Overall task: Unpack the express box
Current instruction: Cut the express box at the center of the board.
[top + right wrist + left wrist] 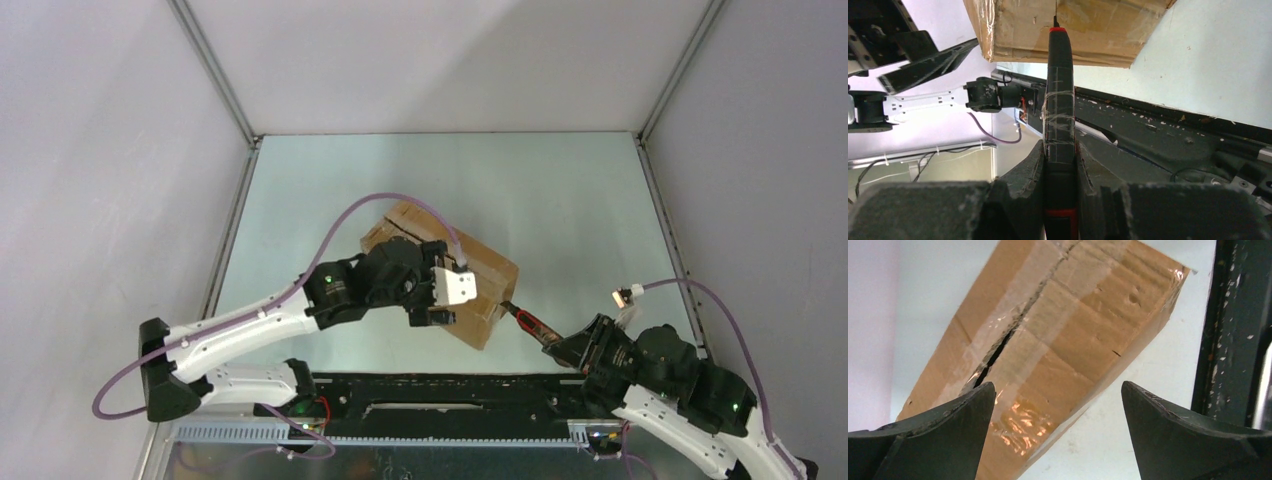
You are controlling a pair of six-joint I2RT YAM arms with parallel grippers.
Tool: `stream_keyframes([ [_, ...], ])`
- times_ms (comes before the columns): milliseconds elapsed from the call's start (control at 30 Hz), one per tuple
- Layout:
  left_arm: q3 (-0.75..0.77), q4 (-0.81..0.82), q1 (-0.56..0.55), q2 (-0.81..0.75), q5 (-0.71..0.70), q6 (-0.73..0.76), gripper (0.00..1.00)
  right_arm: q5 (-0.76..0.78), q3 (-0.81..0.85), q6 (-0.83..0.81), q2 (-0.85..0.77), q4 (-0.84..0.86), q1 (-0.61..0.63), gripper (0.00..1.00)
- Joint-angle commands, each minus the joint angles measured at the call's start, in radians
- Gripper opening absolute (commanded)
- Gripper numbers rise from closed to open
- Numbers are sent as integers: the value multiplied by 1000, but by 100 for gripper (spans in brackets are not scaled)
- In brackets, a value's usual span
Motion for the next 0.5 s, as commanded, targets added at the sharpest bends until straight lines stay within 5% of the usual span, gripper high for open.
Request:
stream_keyframes([
  [0, -84, 168, -40, -31, -92, 145, 100, 156, 42, 53, -110, 7, 95, 0],
  [233, 4, 88, -34, 37, 21, 239, 100, 227, 4, 68, -109, 70, 227, 0],
  [467, 69, -13, -27, 145, 155, 174, 99, 269, -16, 65, -108, 133, 255, 0],
])
